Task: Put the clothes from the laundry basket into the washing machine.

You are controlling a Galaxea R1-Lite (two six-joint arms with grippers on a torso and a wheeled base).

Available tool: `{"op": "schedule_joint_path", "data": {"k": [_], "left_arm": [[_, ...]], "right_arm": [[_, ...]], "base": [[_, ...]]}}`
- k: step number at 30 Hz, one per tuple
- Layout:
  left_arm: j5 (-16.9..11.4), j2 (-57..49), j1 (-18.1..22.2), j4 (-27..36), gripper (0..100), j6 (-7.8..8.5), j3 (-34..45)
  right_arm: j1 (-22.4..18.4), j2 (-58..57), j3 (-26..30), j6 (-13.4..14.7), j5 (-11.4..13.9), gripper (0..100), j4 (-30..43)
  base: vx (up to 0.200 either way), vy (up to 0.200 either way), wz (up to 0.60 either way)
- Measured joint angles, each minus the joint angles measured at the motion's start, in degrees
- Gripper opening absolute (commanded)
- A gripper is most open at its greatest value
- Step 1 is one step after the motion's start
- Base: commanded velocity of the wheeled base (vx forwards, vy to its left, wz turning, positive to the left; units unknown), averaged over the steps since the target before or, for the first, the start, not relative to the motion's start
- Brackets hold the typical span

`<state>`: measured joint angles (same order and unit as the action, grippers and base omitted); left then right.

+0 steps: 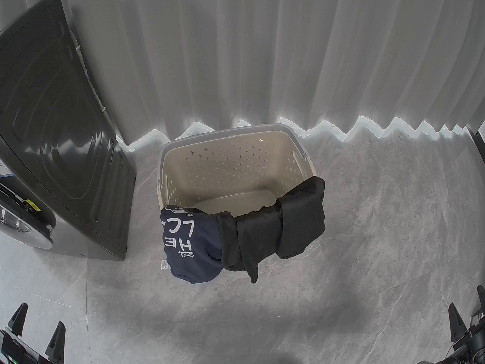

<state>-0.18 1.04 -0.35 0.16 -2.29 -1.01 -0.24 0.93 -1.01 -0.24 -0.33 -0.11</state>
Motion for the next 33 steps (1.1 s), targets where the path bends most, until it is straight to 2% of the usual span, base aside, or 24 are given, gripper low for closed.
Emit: {"op": "schedule_joint_path", "data": {"k": [5, 17, 29, 33], "left_arm": [[0.02, 0.00, 0.02, 0.05, 100, 0.02, 0.00], [0.02, 0.00, -0.02, 0.02, 100, 0.00, 0.00], [0.00, 0.00, 0.00, 0.02, 100, 0.00, 0.00], [0.00, 0.00, 0.02, 0.00, 100, -0.02, 0.00]], "right_arm": [[-0.02, 0.00, 0.00, 0.00, 0.00, 100, -0.02], [-0.02, 0.00, 0.00, 0.02, 0.00, 100, -0.02], [0.00, 0.00, 0.00, 0.00, 0.00, 100, 1.83], [-0.02, 0.00, 0.00, -0.05, 0.01, 100, 0.11]], "base": [[0.000, 0.200, 0.00], [0.000, 0.000, 0.00], [0.200, 0.000, 0.00], [0.000, 0.000, 0.00]]}}
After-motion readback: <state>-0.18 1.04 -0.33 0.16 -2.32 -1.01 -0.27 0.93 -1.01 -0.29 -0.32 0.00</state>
